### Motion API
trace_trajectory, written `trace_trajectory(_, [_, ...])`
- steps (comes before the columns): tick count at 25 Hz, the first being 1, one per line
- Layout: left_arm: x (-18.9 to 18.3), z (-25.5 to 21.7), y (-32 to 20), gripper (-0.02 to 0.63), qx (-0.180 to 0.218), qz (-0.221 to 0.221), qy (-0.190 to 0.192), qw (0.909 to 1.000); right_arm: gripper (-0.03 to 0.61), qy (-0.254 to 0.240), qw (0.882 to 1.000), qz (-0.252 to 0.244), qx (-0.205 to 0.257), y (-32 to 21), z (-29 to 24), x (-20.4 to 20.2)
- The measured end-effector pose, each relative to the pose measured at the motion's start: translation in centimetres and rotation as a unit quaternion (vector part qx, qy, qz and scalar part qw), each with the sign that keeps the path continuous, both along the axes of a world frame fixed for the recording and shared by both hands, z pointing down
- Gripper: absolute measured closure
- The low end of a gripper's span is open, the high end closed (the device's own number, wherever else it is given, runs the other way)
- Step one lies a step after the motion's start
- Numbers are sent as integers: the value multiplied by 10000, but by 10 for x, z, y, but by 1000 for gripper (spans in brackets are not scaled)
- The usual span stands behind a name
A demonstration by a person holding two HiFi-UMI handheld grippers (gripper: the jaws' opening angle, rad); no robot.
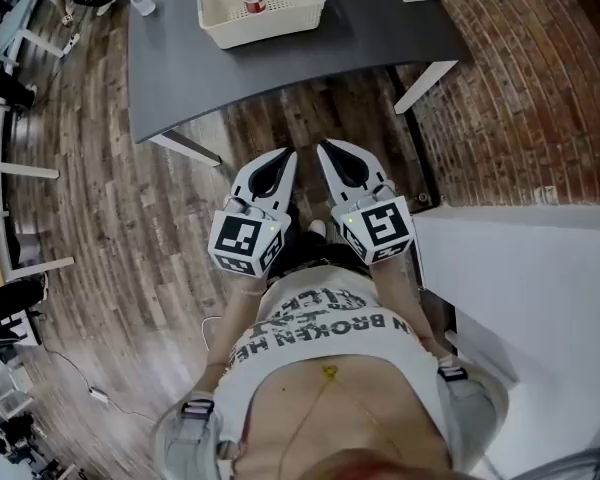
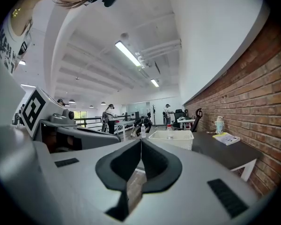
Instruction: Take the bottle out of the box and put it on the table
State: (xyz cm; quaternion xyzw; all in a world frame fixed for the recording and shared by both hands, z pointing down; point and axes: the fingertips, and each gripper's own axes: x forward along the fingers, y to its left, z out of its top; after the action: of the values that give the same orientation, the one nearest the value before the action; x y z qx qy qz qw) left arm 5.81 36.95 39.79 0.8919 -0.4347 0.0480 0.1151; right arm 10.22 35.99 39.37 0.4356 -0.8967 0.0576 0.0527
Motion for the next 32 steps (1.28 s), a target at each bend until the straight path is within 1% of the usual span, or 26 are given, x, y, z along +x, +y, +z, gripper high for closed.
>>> trace_trajectory(5, [-17, 5, -22, 606, -86, -89, 66, 9999, 569, 37, 9999, -134, -11, -20, 2, -15])
trace_trajectory(8, [-25, 4, -44, 606, -89, -65, 127, 9999, 569, 79, 9998, -161, 33, -38, -1, -23])
trace_trajectory(12, [-32, 3, -79, 606, -64, 84, 167, 9998, 569, 123, 9998, -90, 93, -71, -5, -32])
trace_trajectory(16, [-36, -3, -119, 606, 56, 277, 173, 9995, 569, 152, 9998, 15, 151, -109, -8, -41])
trace_trajectory(20, [-40, -2, -151, 606, 51, 467, 146, 9988, 569, 118, 9998, 123, 127, -143, -6, -49])
trace_trajectory(25, [-49, -1, -179, 606, 2, 610, 126, 9981, 569, 63, 9997, 202, 89, -174, -6, -62])
trace_trajectory(32, [-58, 4, -203, 606, -71, 754, 175, 9970, 569, 81, 9996, 272, 37, -202, -2, -77])
